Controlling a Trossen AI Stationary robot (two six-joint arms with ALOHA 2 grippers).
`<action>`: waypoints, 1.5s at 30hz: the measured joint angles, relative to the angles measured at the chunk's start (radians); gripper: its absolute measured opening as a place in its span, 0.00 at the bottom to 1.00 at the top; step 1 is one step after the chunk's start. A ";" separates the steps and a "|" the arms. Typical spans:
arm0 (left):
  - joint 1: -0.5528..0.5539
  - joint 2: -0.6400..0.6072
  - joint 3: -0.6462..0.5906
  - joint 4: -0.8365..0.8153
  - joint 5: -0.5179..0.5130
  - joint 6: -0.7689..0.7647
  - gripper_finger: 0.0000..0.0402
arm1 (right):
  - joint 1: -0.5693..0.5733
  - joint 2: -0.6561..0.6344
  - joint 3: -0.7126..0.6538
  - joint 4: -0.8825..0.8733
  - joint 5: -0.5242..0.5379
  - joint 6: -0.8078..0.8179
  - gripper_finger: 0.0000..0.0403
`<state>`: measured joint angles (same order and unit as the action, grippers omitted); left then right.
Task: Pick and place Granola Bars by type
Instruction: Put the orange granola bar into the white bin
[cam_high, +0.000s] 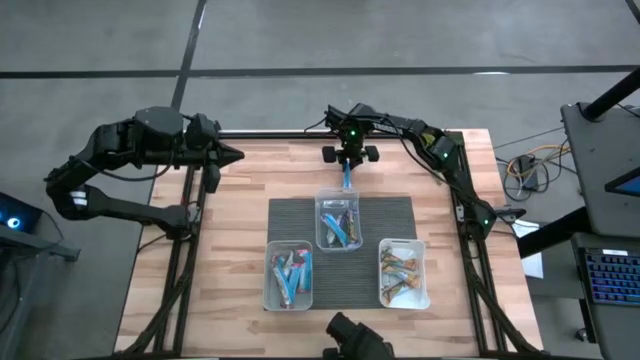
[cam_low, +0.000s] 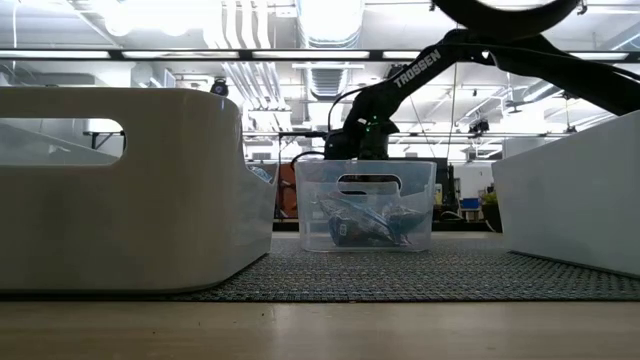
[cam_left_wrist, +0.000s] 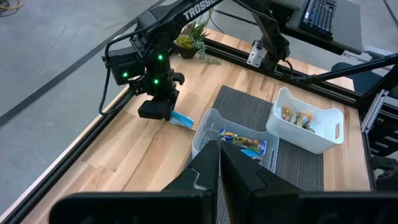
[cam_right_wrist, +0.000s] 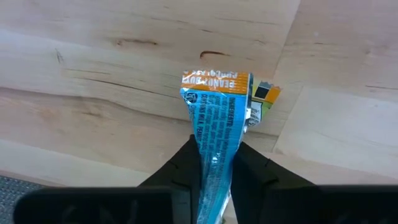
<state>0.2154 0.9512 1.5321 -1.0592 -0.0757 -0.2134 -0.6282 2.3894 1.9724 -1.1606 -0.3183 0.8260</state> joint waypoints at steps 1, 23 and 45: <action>0.000 0.000 0.000 0.000 0.000 0.000 0.00 | 0.000 0.000 0.000 0.000 0.000 -0.001 0.13; 0.000 0.000 0.000 0.000 0.000 0.013 0.00 | -0.003 -0.146 0.042 -0.022 0.035 -0.120 0.13; 0.000 0.000 0.000 -0.001 0.016 0.050 0.00 | 0.089 -0.621 0.047 -0.102 0.139 -0.250 0.13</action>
<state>0.2155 0.9516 1.5322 -1.0605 -0.0602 -0.1635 -0.5388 1.7686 2.0190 -1.2629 -0.1794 0.5760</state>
